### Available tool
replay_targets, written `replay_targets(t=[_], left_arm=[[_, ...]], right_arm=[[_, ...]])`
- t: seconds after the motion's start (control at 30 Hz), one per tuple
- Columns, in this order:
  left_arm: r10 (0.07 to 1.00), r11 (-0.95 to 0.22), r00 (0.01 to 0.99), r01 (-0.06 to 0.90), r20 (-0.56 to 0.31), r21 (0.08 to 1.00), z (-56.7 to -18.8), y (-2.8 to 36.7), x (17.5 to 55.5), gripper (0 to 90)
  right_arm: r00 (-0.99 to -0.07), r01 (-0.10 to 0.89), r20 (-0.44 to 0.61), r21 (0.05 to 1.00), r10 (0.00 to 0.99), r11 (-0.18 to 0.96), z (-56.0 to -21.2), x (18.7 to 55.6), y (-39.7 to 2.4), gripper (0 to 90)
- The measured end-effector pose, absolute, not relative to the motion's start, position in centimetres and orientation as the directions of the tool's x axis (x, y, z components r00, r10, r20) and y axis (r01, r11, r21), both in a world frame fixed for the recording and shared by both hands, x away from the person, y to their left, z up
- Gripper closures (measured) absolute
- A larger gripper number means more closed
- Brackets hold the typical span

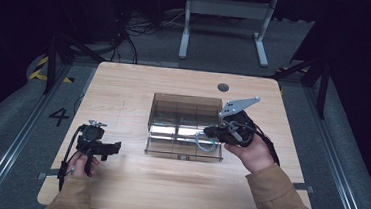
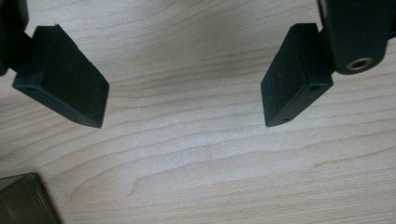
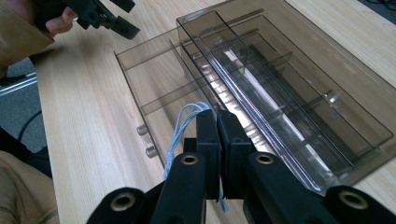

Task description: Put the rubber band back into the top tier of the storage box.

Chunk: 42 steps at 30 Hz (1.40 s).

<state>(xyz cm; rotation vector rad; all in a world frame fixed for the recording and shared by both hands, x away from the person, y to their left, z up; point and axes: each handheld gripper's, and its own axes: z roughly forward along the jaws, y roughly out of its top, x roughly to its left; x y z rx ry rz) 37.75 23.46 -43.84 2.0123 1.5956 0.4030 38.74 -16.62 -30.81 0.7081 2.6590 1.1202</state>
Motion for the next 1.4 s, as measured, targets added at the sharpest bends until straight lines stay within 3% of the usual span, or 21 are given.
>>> replay_targets(t=[1.4], left_arm=[[0.964,-0.155,0.252,0.801,-0.090,0.579,-43.9,23.6,37.5,16.0]], right_arm=[[-0.871,0.358,0.050,0.745,0.488,0.563,-34.5,39.9,-13.2,88.6]])
